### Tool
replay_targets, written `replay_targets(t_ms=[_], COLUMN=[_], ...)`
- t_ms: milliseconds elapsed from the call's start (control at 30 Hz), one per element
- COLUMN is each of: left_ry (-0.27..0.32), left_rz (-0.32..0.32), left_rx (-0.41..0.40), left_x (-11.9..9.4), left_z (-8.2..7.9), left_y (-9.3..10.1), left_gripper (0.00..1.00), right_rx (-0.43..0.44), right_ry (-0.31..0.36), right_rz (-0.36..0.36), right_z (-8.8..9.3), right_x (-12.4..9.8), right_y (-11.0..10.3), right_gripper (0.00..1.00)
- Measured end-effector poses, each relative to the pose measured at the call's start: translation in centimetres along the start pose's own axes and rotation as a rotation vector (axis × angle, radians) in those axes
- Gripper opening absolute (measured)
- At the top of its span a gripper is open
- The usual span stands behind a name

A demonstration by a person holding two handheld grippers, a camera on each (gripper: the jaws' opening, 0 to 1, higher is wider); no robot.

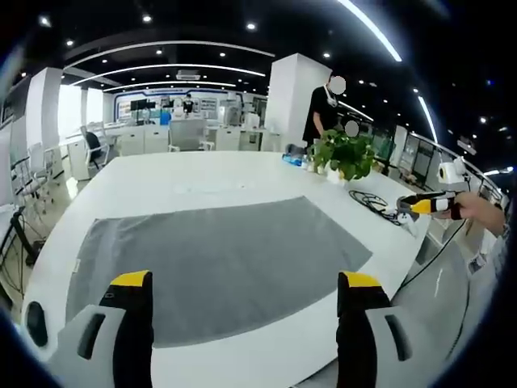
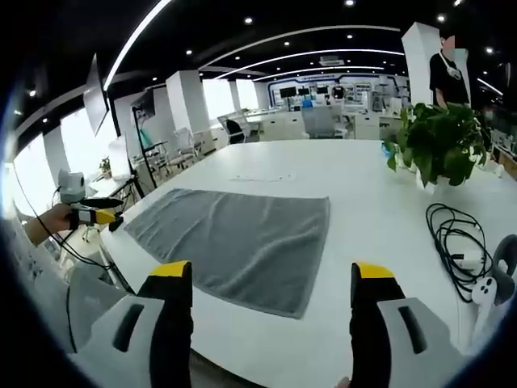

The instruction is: Fold the towel on the table until its edges align and the towel forms a compact rectangular stack.

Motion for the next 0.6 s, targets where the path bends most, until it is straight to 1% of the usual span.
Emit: replay_targets(t_ms=[67,133,300,467,600], left_ry=[-0.004,-0.005,-0.014,-0.016,-0.021], left_rz=[0.007,0.006,0.009,0.014,0.002], left_rx=[-0.003,-0.004,-0.003,0.004,0.016], left_x=[0.04,0.08,0.25,0.50,0.60], left_z=[0.08,0.13,0.08,-0.28,-0.43], left_y=[0.07,0.02,0.03,0.07,-0.18], left_gripper=[0.98,0.97,0.97,0.97,0.96], right_rx=[-0.002,0.000,0.028,0.025,0.023], right_ry=[-0.011,-0.016,-0.014,-0.021,-0.016], right_rz=[0.007,0.008,0.002,-0.010,-0.017], right_z=[0.20,0.30,0.18,0.21,-0.04], right_x=[0.06,0.12,0.25,0.50,0.61], right_y=[0.06,0.08,0.07,-0.03,0.00], right_gripper=[0.85,0.86,0.86,0.85,0.84])
Point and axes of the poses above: the point that each gripper's makers call its tool centre point, and the gripper's own axes: x roughly forward along the fingers, y roughly to its right, z roughly out of its underside, the point moved 1 cm from there along -x, roughly backward along the fingers, and after that the axes turned 13 degrees about z, right-handed, at the moved point
